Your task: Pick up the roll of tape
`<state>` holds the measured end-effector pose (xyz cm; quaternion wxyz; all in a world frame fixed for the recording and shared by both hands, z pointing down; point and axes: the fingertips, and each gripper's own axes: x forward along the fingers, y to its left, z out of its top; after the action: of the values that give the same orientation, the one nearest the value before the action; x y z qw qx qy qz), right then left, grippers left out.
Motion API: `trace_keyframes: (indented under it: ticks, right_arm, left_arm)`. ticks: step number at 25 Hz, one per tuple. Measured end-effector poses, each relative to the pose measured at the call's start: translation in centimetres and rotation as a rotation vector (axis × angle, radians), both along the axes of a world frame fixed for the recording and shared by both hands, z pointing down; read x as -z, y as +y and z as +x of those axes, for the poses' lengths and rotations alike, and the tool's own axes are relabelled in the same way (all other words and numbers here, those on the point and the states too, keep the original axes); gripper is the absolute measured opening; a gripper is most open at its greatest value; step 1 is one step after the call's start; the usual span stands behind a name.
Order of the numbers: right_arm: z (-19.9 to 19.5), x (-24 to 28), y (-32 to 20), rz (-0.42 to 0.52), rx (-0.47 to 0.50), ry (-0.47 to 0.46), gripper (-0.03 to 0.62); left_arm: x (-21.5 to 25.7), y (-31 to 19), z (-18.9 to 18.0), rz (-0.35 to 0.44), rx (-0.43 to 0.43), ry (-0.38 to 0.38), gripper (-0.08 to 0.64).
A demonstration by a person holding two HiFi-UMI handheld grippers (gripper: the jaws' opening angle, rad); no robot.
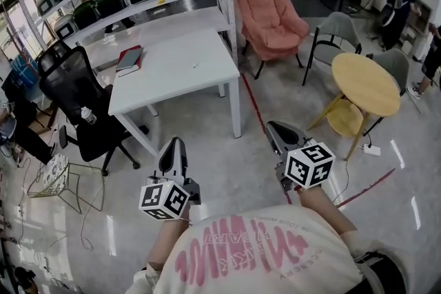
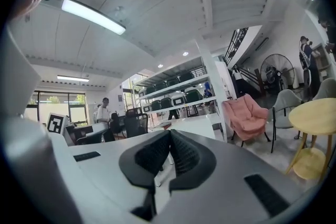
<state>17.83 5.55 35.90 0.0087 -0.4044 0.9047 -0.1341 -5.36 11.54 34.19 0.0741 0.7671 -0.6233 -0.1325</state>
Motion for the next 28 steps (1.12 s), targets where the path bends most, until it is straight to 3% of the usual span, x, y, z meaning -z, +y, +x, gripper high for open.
trace_keyframes:
  ticks: [18,28]
  right_arm:
    - [-3.8,-2.0,-5.0,-0.048,0.03,-0.041,0.012]
    - [-4.8,-4.2,-6.8,-0.111,0.044,-0.057,0.012]
  left_arm:
    - [-1.0,-3.3,-4.1,-0.009,0.047,0.002,0.025]
    - [-3.5,-4.0,-5.2,-0.061,0.058,0.059,0.025]
